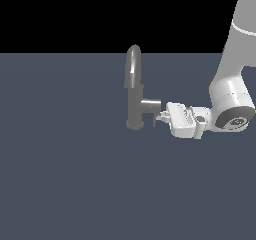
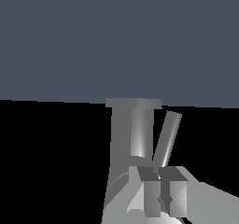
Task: Turn on the faucet by rotating a designated handle.
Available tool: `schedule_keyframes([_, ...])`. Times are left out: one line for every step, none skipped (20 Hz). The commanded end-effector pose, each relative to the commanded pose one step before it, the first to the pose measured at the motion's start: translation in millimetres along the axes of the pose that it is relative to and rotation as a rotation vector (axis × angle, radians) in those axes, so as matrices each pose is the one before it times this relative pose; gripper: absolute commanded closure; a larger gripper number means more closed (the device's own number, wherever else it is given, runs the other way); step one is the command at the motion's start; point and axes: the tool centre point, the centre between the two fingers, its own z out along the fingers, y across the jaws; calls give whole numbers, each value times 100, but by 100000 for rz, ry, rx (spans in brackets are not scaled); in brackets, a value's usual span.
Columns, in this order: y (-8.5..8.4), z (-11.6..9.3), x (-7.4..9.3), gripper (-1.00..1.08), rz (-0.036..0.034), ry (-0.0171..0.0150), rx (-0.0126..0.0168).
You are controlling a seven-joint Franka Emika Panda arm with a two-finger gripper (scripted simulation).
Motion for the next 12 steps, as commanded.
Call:
schedule_keyframes([-294,1310,1002,108,1300,-688,-1086])
schedule_keyframes([-176,18,203,108,204,74,101])
schedule_keyframes([-174,20,197,108,195,71,96])
schedule_keyframes([-172,19,196,108,195,71,96])
schedule_keyframes([-170,18,195,108,195,71,96])
schedule_keyframes([-169,17,195,108,195,71,96])
schedule_keyframes([-167,16,194,108,195,71,96])
schedule_keyframes([-165,18,187,108,186,68,91])
schedule_keyframes([-163,17,187,108,186,69,91])
schedule_keyframes([-161,16,186,108,186,69,90])
schedule_keyframes([-160,14,185,108,186,70,90])
schedule_keyframes([0,0,0,108,0,0,0])
